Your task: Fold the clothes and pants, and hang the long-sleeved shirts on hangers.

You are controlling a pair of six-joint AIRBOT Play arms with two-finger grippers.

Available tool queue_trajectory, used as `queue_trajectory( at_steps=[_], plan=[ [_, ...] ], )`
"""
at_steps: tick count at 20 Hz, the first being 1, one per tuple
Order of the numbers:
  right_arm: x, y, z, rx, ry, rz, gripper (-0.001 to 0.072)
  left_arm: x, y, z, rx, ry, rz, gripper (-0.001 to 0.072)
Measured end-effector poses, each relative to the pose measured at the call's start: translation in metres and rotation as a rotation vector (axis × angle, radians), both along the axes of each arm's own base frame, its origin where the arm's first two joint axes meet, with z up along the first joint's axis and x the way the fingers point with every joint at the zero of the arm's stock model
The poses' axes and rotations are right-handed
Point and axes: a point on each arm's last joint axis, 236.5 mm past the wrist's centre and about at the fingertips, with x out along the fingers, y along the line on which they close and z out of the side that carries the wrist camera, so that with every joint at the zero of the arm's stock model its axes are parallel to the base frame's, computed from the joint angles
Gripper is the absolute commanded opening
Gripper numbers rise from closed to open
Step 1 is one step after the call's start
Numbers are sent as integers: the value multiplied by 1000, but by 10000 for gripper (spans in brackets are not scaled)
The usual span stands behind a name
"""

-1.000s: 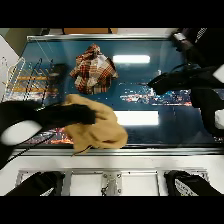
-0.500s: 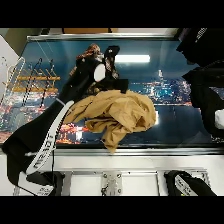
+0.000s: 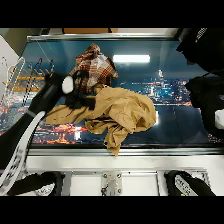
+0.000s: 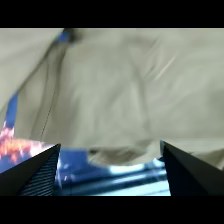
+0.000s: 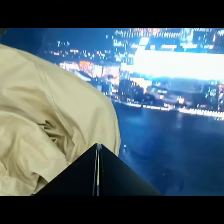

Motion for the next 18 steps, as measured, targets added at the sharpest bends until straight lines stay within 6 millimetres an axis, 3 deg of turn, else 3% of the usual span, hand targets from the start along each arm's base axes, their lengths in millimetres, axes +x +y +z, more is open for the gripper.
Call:
queue_trajectory(
  at_steps=[2,4,8,9,10,11,12,13,15,16,18],
  plan=[
    [-3,-2,-23,8,40,-12,17,-32,22,-27,15,44,29,718],
    [-6,-2,-48,21,84,-24,18,-57,31,-53,-8,69,65,718],
    [-16,-1,-97,48,185,-39,30,-68,17,-89,-133,66,130,718],
    [-20,0,-111,56,218,-41,165,-64,10,-95,-161,60,139,718],
    [-24,1,-124,64,250,-43,451,-60,4,-99,-177,57,142,718],
    [-29,2,-138,73,289,-43,691,-54,-2,-102,-191,54,145,717],
    [-33,4,-152,85,326,-45,709,-47,-7,-105,-202,53,150,632],
    [-37,7,-165,102,360,-47,709,-41,-11,-108,-208,58,153,399],
    [-44,14,-190,151,424,-58,709,-30,-15,-113,-214,68,163,108],
    [-46,19,-203,181,453,-66,709,-25,-16,-115,-215,75,170,31],
    [-46,30,-226,228,497,-80,709,-19,-15,-119,-217,95,182,15]
  ],
)
